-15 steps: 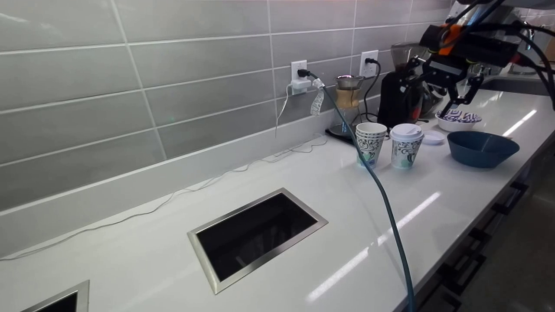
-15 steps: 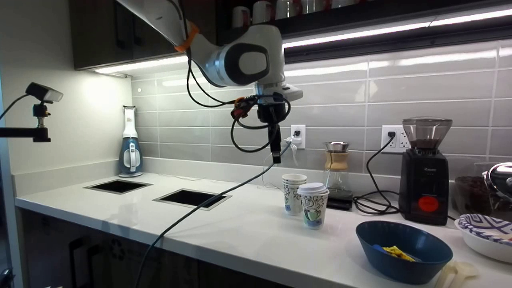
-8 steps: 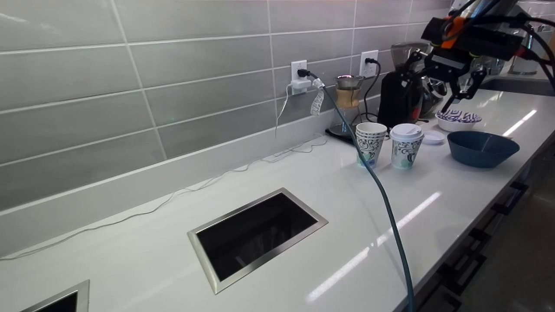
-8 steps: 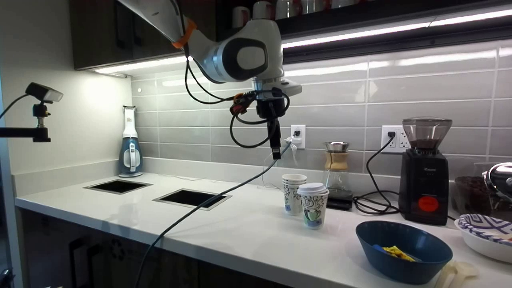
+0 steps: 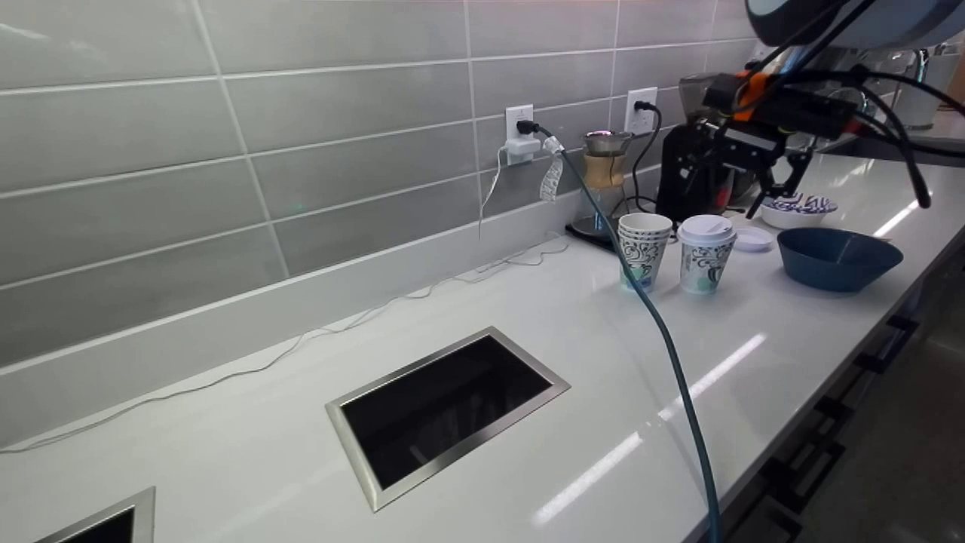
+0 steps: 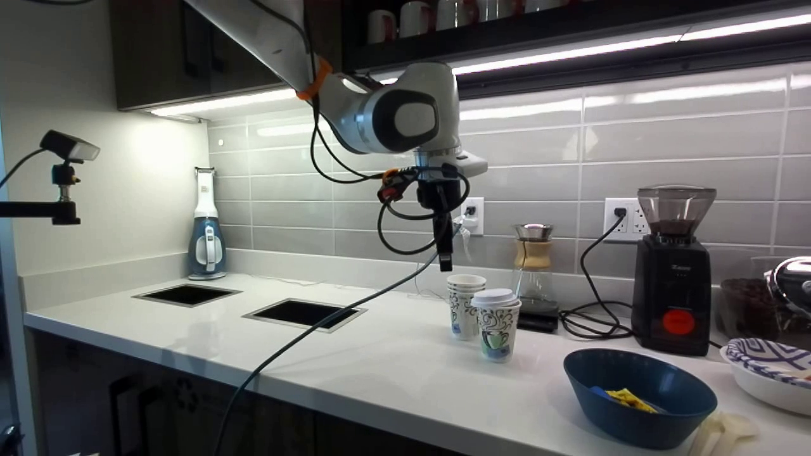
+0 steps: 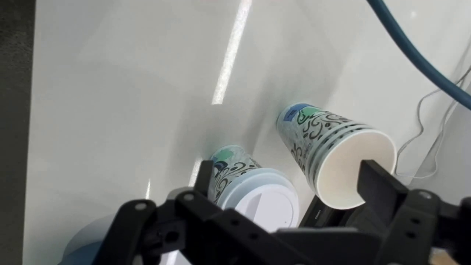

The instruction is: Unstack the cups on the table

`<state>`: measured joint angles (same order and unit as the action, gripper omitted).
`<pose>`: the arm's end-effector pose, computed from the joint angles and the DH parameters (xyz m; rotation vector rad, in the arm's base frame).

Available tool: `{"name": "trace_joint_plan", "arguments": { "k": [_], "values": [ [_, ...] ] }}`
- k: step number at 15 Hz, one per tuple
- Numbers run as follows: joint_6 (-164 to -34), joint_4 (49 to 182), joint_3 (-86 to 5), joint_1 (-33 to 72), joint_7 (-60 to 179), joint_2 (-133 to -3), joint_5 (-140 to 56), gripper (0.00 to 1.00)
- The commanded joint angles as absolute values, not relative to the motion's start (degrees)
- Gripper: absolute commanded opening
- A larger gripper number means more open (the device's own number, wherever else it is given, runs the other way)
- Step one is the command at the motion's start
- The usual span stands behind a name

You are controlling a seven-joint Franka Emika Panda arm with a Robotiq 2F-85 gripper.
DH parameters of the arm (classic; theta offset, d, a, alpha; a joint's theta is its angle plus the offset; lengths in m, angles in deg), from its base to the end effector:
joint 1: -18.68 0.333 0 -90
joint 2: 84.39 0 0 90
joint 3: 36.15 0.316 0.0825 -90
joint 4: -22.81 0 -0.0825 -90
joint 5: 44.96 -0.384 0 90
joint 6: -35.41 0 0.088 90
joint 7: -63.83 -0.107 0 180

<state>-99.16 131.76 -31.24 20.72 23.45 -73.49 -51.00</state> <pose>0.6227 0.0749 0.4275 -2.7788 0.9385 -0.2880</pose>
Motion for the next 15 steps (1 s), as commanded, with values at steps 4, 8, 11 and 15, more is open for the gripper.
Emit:
{"name": "trace_joint_plan", "arguments": {
  "k": [4,8,11,15],
  "values": [
    [-100.89,118.13,-34.24,27.64,13.71,-59.61,-46.66,1.0],
    [-100.34,112.75,-36.39,29.87,10.17,-55.45,-46.33,0.79],
    [-99.57,110.12,-37.93,30.79,7.95,-54.06,-45.66,0.66],
    [-97.39,108.13,-39.12,31.39,5.47,-53.31,-44.75,0.55]
  ]
}}
